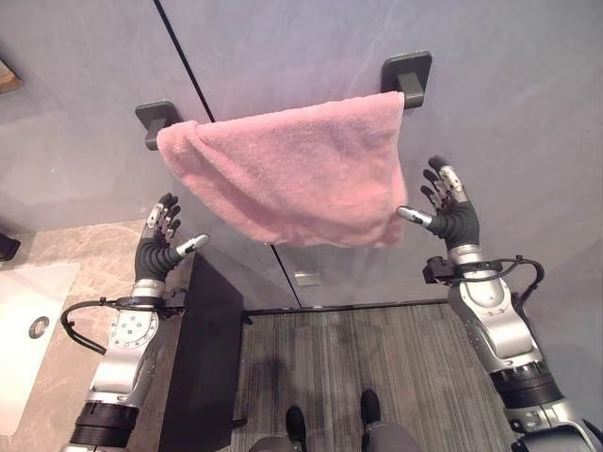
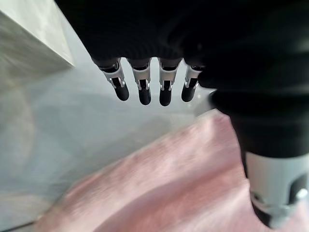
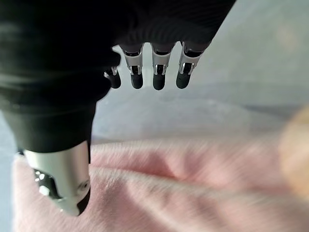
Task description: Put brush and paste in cup on sink, flatten towel.
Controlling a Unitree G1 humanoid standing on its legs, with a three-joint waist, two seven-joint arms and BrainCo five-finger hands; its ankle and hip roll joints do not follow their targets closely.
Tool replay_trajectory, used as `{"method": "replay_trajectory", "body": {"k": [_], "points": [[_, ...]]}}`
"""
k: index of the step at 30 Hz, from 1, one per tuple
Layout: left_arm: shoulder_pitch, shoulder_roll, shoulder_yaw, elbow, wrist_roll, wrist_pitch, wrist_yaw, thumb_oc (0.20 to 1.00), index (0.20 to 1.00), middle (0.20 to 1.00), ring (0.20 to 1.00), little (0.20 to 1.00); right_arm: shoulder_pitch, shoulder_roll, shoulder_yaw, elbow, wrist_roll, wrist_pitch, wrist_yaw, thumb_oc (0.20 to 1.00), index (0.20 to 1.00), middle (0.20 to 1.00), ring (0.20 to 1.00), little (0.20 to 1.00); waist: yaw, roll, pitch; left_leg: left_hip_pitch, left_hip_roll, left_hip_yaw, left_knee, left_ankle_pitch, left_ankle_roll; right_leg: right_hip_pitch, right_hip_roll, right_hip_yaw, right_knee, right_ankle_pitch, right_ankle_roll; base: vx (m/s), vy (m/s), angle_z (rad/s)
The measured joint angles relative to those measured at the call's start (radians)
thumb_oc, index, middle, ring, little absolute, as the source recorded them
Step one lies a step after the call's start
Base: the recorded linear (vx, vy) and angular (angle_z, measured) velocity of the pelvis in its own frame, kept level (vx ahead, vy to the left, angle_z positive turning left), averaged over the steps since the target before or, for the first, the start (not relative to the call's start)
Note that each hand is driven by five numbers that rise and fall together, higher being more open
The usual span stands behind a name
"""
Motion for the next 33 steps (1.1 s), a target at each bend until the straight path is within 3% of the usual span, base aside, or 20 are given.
{"method": "replay_trajectory", "body": {"k": [5, 9, 17, 22, 24, 26, 27, 28, 30, 33], "points": [[0.058, -0.020, -0.001, 0.045, 0.029, 0.022, -0.017, 1.000, 1.000, 1.000, 1.000, 1.000, 0.085, 0.001, -0.048, 0.029, -0.016, 0.003, 0.006, 1.000, 1.000, 1.000, 1.000, 1.000, -0.006, -0.008, -0.006, 0.004, 0.000, 0.001, 0.000, 0.000, 0.000, 0.001, 0.000, 0.001, 0.005, -0.002, 0.000, -0.01, 0.019, 0.00], [0.064, -0.093, -0.013, 0.186, 0.029, 0.030, -0.037, 1.000, 1.000, 1.000, 1.000, 1.000, 0.163, 0.002, -0.067, 0.121, -0.034, 0.003, 0.028, 1.000, 1.000, 1.000, 1.000, 1.000, -0.021, -0.020, -0.023, 0.028, -0.002, 0.002, -0.003, -0.004, 0.005, 0.019, -0.002, 0.002, 0.015, -0.019, 0.006, -0.01, 0.029, 0.00], [0.085, -0.131, -0.057, 0.397, 0.032, 0.044, -0.067, 1.000, 1.000, 1.000, 1.000, 1.000, 0.306, 0.009, -0.106, 0.276, -0.063, 0.000, 0.047, 1.000, 1.000, 1.000, 1.000, 1.000, -0.091, -0.047, -0.046, 0.045, -0.018, 0.040, -0.007, -0.015, 0.020, -0.007, -0.008, 0.049, 0.051, -0.033, 0.018, -0.09, 0.070, -0.17], [0.033, -0.132, -0.114, 0.547, 0.079, 0.041, -0.069, 1.000, 1.000, 1.000, 1.000, 1.000, 0.305, 0.007, -0.096, 0.430, -0.085, -0.005, 0.071, 1.000, 1.000, 1.000, 1.000, 1.000, -0.148, -0.069, -0.044, -0.030, -0.043, 0.085, 0.018, -0.026, 0.038, -0.120, -0.014, 0.120, 0.131, -0.040, 0.040, -0.15, -0.019, -0.25], [0.003, -0.137, -0.139, 0.614, 0.104, 0.039, -0.067, 1.000, 1.000, 1.000, 1.000, 1.000, 0.298, 0.008, -0.077, 0.539, -0.096, -0.016, 0.073, 1.000, 1.000, 1.000, 1.000, 1.000, -0.149, -0.091, -0.036, -0.040, -0.047, 0.093, 0.041, -0.034, 0.046, -0.130, -0.018, 0.118, 0.131, -0.040, 0.043, -0.20, -0.100, -0.17], [-0.036, -0.142, -0.138, 0.688, 0.116, 0.045, -0.062, 1.000, 1.000, 1.000, 1.000, 1.000, 0.255, 0.009, 0.000, 0.712, -0.122, -0.001, 0.074, 1.000, 1.000, 1.000, 1.000, 1.000, -0.129, -0.107, -0.039, -0.040, -0.033, 0.119, 0.055, -0.038, 0.049, -0.108, -0.008, 0.122, 0.059, 0.002, 0.039, -0.15, -0.151, -0.35], [-0.035, -0.149, -0.133, 0.738, 0.117, 0.039, -0.059, 1.000, 1.000, 1.000, 1.000, 1.000, 0.236, 0.015, 0.062, 0.824, -0.130, 0.001, 0.076, 1.000, 1.000, 1.000, 1.000, 1.000, -0.095, -0.104, -0.037, -0.034, 0.007, 0.148, 0.035, -0.023, 0.056, -0.087, -0.008, 0.063, 0.020, -0.009, 0.030, -0.04, -0.132, -0.49], [-0.049, -0.157, -0.129, 0.773, 0.116, 0.045, -0.054, 1.000, 1.000, 1.000, 1.000, 1.000, 0.231, 0.032, 0.080, 0.874, -0.139, 0.012, 0.082, 1.000, 1.000, 1.000, 1.000, 1.000, -0.064, -0.103, -0.036, -0.027, 0.030, 0.165, 0.036, -0.024, 0.052, -0.096, 0.002, 0.033, 0.074, -0.044, 0.022, 0.00, -0.128, -0.60], [-0.021, -0.161, -0.132, 0.911, 0.120, 0.045, -0.045, 1.000, 1.000, 1.000, 1.000, 1.000, 0.210, 0.082, 0.123, 1.024, -0.168, 0.002, 0.095, 1.000, 1.000, 1.000, 1.000, 1.000, -0.043, -0.156, -0.067, -0.004, 0.026, 0.169, 0.036, -0.023, 0.049, -0.039, -0.019, 0.048, 0.050, -0.053, 0.026, 0.04, -0.142, -0.35], [0.006, -0.220, -0.132, 1.071, 0.156, 0.067, -0.047, 1.000, 1.000, 1.000, 1.000, 1.000, 0.195, 0.085, 0.125, 1.142, -0.215, 0.004, 0.097, 1.000, 1.000, 1.000, 1.000, 1.000, -0.039, -0.135, -0.080, 0.019, 0.057, 0.164, 0.037, -0.014, 0.044, 0.043, 0.013, 0.041, -0.047, -0.008, 0.006, 0.04, -0.125, 0.00]]}}
